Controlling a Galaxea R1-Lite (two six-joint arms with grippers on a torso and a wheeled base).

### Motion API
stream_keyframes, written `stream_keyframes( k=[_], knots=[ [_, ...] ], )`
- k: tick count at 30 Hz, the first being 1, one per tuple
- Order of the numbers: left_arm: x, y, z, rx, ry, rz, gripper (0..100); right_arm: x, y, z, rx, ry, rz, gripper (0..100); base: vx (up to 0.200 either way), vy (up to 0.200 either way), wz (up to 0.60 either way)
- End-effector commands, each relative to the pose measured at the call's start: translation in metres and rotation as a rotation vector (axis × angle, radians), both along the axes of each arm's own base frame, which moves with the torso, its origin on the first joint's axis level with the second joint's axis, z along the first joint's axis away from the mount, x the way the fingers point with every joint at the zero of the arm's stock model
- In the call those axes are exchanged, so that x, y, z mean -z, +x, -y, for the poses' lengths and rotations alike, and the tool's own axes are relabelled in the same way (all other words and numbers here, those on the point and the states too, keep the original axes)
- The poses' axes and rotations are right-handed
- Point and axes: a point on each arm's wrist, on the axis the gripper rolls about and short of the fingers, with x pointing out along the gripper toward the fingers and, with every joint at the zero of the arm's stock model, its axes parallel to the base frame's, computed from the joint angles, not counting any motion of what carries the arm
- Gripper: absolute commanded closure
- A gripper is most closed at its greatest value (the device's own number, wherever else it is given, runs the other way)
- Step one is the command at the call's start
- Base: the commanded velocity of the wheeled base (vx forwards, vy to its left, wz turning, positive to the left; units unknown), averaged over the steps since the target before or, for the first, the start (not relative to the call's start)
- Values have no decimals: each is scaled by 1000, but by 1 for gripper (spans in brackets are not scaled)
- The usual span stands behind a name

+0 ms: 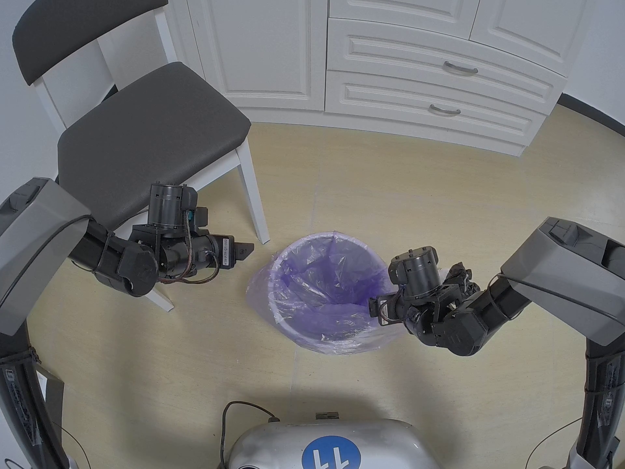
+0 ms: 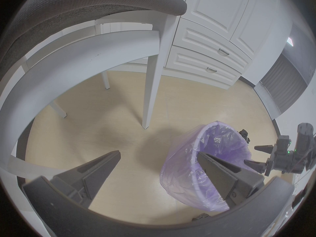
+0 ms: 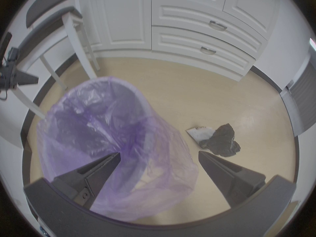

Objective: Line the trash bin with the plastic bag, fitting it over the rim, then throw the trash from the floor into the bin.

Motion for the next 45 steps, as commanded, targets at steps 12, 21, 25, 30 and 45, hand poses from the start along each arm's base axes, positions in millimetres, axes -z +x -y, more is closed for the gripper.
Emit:
stream_keyframes(
  k=[12, 21, 25, 30, 45],
  knots=[
    [-1, -2, -1, -1, -16, 49, 0, 13, -69, -19, -208, -96, -197, 0, 0, 0, 0],
    [0, -3, -1, 0, -14, 50, 0, 37, -77, -31, -243, -127, -245, 0, 0, 0, 0],
    [2, -3, 2, 6, -12, 44, 0, 48, -75, -33, -241, -135, -257, 0, 0, 0, 0],
    [5, -3, 4, 11, -11, 38, 0, 59, -62, -39, -199, -90, -257, 0, 0, 0, 0],
    [5, -2, 4, 11, -11, 40, 0, 78, -43, -68, -126, 107, -146, 0, 0, 0, 0]
  ],
)
